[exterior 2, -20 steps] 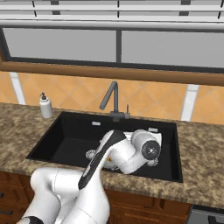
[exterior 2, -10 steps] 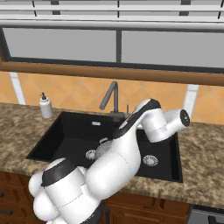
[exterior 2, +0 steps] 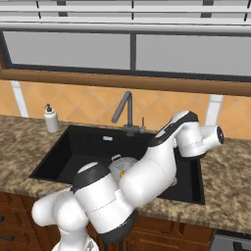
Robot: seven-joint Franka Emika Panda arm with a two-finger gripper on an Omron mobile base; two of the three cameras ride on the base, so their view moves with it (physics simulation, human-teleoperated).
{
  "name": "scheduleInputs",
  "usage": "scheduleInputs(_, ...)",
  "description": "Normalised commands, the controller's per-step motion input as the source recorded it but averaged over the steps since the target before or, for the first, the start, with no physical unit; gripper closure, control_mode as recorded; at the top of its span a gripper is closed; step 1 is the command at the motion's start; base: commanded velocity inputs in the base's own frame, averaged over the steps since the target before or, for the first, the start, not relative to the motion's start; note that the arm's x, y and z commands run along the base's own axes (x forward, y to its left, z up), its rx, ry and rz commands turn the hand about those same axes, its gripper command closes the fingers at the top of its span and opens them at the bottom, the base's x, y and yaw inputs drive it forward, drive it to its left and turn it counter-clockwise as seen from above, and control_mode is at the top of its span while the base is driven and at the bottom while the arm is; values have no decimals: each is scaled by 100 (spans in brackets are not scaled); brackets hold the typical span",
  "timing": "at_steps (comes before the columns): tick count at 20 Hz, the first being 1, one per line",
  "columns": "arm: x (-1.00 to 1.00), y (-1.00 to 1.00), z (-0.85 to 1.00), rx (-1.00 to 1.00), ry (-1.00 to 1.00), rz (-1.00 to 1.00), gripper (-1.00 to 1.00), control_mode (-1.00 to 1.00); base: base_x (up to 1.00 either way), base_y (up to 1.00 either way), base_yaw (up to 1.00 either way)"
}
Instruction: Put the colander in the sink, put the orange, tangerine in the colander, and turn on the sink faucet and pour water over the colander.
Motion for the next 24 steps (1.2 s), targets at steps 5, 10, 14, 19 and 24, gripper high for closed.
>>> scheduleInputs(5, 64, 0, 0, 0, -19, 34, -100, -100, 0, 0, 0)
scheduleInputs(10, 41, 22, -3, -1, -7, 16, -100, -100, 0, 0, 0)
scheduleInputs(14, 26, 34, -8, 0, 0, 10, -100, -100, 0, 0, 0)
scheduleInputs(19, 43, 35, -38, 0, 0, 1, -100, -100, 0, 0, 0)
scheduleInputs(24, 45, 28, -19, 4, 0, 0, -100, -100, 0, 0, 0)
